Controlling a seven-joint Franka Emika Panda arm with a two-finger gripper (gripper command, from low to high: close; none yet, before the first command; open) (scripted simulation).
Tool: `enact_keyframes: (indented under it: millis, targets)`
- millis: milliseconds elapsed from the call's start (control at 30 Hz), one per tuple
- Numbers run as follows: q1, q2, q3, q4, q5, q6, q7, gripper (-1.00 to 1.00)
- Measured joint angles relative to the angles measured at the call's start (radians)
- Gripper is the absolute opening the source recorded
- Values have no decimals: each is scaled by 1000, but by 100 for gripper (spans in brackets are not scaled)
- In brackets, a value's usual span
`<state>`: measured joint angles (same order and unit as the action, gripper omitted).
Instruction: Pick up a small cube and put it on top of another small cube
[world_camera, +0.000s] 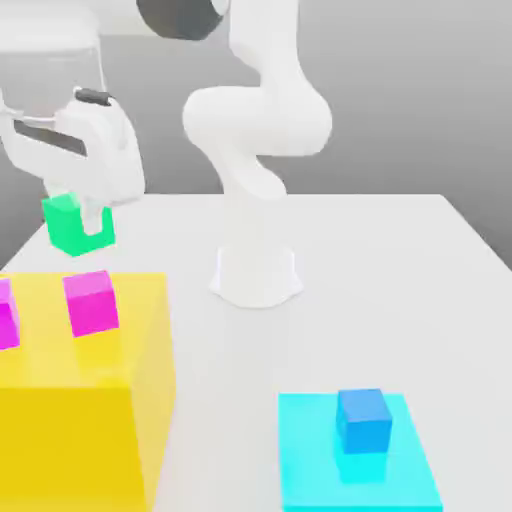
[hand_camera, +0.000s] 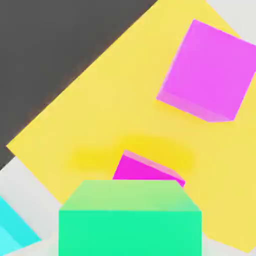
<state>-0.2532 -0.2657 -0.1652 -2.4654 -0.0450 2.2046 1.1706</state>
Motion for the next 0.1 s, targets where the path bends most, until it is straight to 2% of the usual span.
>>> enact_keyframes:
  millis: [100]
  targets:
    - [0, 0, 0, 0, 0, 0, 0, 100]
